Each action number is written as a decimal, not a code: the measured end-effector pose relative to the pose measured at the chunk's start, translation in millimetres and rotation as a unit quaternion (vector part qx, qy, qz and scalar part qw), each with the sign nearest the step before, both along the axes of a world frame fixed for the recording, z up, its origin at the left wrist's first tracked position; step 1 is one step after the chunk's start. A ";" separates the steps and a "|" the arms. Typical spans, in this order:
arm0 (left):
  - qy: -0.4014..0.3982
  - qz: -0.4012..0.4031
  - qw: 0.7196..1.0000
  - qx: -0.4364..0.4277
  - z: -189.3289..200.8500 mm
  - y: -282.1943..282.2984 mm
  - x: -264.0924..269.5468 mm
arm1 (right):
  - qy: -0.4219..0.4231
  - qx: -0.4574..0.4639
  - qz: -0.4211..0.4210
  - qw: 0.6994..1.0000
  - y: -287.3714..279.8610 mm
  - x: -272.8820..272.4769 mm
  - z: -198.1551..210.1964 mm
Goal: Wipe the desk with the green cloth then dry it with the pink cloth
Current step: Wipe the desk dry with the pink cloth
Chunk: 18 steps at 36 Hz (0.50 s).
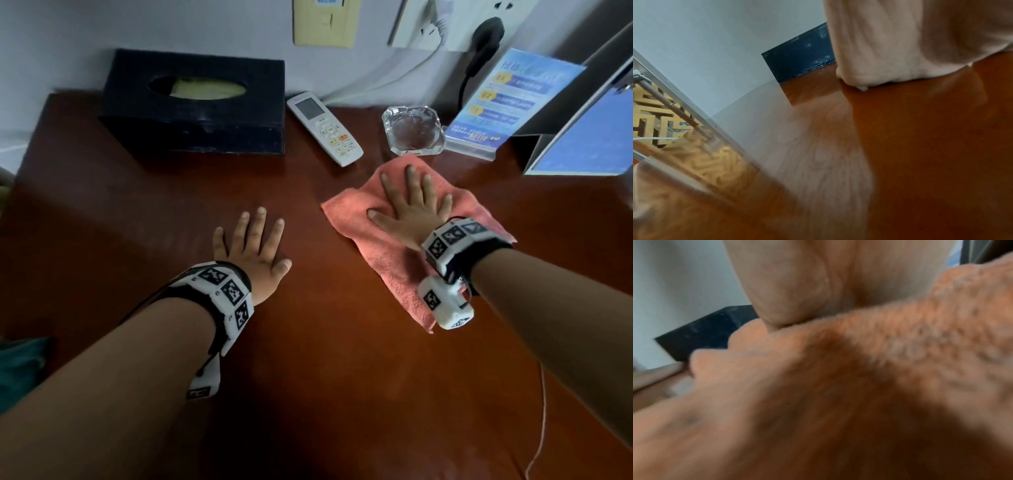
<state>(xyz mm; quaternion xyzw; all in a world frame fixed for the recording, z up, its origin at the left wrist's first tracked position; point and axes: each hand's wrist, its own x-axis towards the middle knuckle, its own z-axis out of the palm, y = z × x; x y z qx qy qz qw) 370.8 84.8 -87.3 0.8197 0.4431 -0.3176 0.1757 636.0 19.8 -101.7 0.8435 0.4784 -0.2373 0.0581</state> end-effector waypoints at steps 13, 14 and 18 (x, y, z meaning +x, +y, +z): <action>-0.026 0.023 0.999 0.034 -0.3 -3.9 2.4 | 0.043 -0.026 0.234 0.971 -105.4 -128.3 7.2; -0.031 0.025 0.998 0.038 -1.3 -4.5 2.1 | 0.050 -0.024 0.239 0.970 -111.7 -137.4 6.7; -0.045 0.023 0.997 0.051 -4.5 -4.1 2.2 | 0.063 -0.008 0.249 0.967 -130.7 -164.9 3.9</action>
